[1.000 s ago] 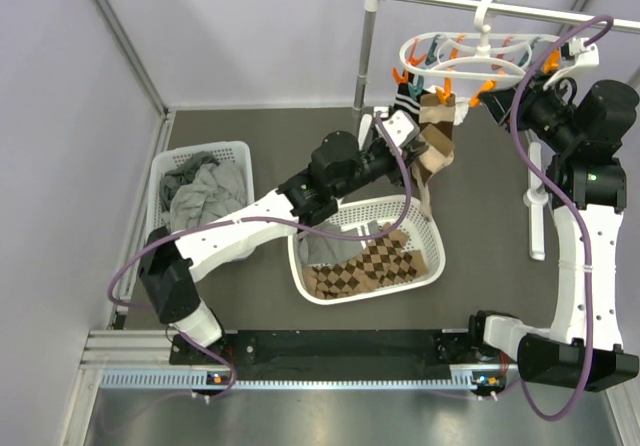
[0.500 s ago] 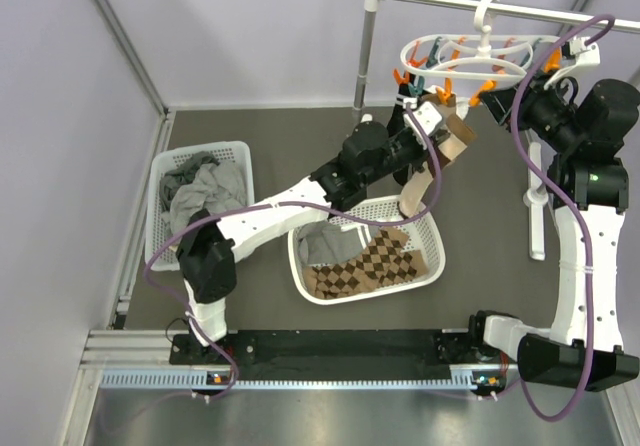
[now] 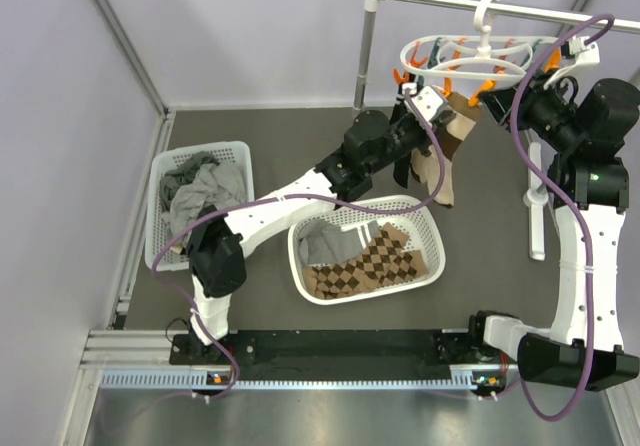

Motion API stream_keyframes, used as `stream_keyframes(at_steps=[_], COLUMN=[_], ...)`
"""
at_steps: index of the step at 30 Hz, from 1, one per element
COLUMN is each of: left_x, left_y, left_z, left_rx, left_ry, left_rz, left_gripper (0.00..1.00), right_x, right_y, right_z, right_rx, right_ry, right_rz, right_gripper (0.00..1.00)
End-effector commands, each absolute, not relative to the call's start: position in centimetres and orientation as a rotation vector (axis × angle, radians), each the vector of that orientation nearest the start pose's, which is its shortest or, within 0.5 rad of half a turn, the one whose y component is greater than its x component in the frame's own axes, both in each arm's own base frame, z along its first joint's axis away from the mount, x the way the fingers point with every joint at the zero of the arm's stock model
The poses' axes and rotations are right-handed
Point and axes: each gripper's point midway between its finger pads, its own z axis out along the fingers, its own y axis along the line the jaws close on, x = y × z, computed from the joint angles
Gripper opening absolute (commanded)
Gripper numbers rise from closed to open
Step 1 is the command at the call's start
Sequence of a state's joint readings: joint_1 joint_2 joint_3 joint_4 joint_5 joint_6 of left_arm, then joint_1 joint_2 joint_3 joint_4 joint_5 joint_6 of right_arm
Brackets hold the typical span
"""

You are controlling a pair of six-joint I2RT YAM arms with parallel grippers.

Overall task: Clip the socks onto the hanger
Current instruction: Clamp the sock onto the hanger.

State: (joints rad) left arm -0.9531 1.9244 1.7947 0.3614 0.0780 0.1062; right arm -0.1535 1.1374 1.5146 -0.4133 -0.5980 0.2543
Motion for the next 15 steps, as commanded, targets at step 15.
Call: stream_keyframes(at_steps=[15], left_x=[34.6], left_y=[-50.3], left_z=[46.6], left_rx=[0.651], left_ry=[0.998], left_rz=[-0.842], left_gripper=[0.0], right_x=[33.2], right_y=[6.2], right_z=[47.5], right_rx=[-0.206], right_ry=[1.555], right_rz=[0.564], right_gripper=[0.0])
